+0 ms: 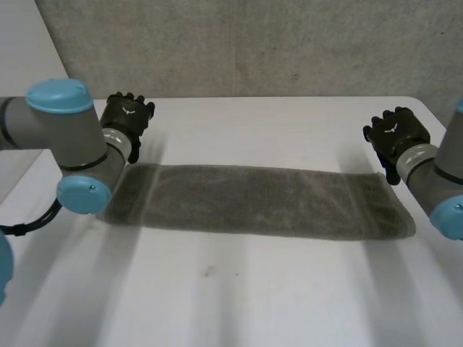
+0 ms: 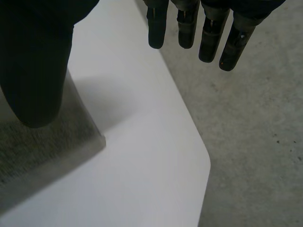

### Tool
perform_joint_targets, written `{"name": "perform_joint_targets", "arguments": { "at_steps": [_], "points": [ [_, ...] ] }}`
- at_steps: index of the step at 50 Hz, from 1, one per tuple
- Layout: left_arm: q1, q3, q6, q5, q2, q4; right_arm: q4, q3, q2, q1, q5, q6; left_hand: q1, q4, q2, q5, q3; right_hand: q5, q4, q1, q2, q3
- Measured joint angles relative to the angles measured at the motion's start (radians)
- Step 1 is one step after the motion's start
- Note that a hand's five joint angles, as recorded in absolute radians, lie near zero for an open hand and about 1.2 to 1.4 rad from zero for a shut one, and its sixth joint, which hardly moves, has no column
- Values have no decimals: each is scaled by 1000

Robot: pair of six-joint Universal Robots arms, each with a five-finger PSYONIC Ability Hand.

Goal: Fold the towel.

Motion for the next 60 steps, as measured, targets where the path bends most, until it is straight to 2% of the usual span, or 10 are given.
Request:
{"name": "perform_joint_targets", "arguments": {
  "at_steps": [8,14,18,23,27,34,35,37,53,60],
  "points": [
    [2,-194,-125,7,171,0,59,171,-138,-30,-132,91,0,-1,-2,0,0,0,0,0,0,0],
    [29,-354,-361,44,287,5,141,266,-163,-103,-213,123,0,-1,-2,0,0,-1,0,0,0,0],
    [86,-480,-585,144,368,28,155,331,-158,-160,-247,151,0,-1,-2,0,0,-1,0,0,0,0],
    [145,-574,-697,247,425,80,100,381,-142,-202,-273,160,0,-1,-2,0,0,61,62,36,65,86],
    [181,-648,-730,309,464,154,-4,424,-117,-239,-304,161,0,-1,-2,-1,0,276,296,248,305,318],
    [188,-696,-724,321,484,217,-75,436,-86,-259,-320,154,0,-1,-2,-1,0,571,611,511,626,632],
    [186,-698,-722,320,484,220,-80,435,-82,-262,-319,153,0,-1,-2,-1,0,759,804,663,818,837],
    [183,-701,-720,317,483,223,-84,430,-79,-270,-314,151,0,-1,-2,-1,0,883,928,731,932,948],
    [163,-696,-711,309,508,211,-60,354,-208,-483,-288,46,0,-1,-3,-1,0,909,961,731,942,970],
    [143,-629,-713,307,531,169,-57,283,-228,-442,-277,-13,0,-1,-3,-1,0,911,961,736,942,974]
  ]
}}
